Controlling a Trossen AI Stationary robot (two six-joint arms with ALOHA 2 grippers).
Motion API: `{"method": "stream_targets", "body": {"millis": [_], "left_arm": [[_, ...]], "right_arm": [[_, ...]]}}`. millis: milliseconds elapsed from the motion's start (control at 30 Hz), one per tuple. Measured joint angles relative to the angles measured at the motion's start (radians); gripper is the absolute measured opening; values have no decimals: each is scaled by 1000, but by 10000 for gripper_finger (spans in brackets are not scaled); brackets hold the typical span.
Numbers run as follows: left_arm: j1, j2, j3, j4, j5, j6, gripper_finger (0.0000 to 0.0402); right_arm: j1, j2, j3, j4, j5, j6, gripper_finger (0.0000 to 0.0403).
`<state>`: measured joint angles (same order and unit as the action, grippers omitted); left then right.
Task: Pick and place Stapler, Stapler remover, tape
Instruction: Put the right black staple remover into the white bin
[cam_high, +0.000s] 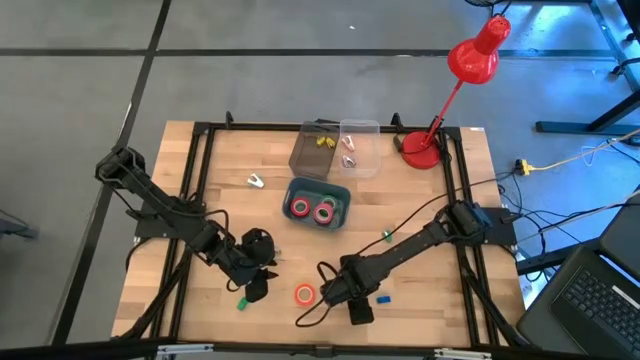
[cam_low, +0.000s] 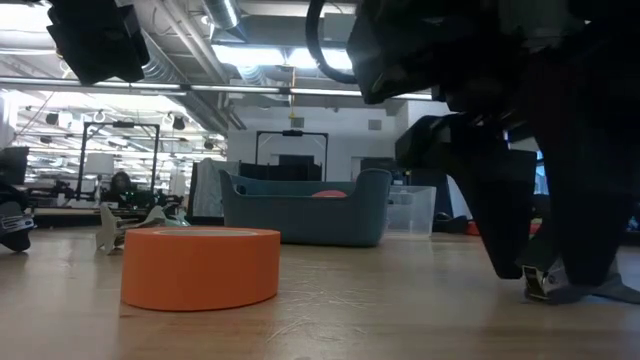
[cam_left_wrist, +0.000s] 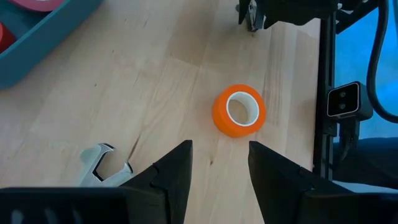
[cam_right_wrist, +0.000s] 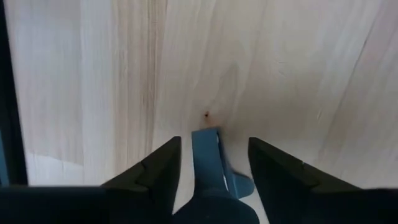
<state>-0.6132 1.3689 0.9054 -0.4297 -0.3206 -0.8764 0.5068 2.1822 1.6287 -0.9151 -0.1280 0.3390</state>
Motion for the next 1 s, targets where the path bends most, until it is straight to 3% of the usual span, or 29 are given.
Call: {"method": "stream_targets", "body": {"millis": [267,567,900,1000], "left_arm": [[0,0,0,0,-2,-2,148],[0,0,0,0,-3,-2,148],[0,0,0,0,-21,-1,148],[0,0,0,0,-29,-2,148]], "right_arm": [[0,0,1,1,-30,-4,53],[0,1,28,-58,-56,-3,55],[-64,-7,312,-460,-6,-58,55],[-112,-11,407,-561,59,-102,55]]}}
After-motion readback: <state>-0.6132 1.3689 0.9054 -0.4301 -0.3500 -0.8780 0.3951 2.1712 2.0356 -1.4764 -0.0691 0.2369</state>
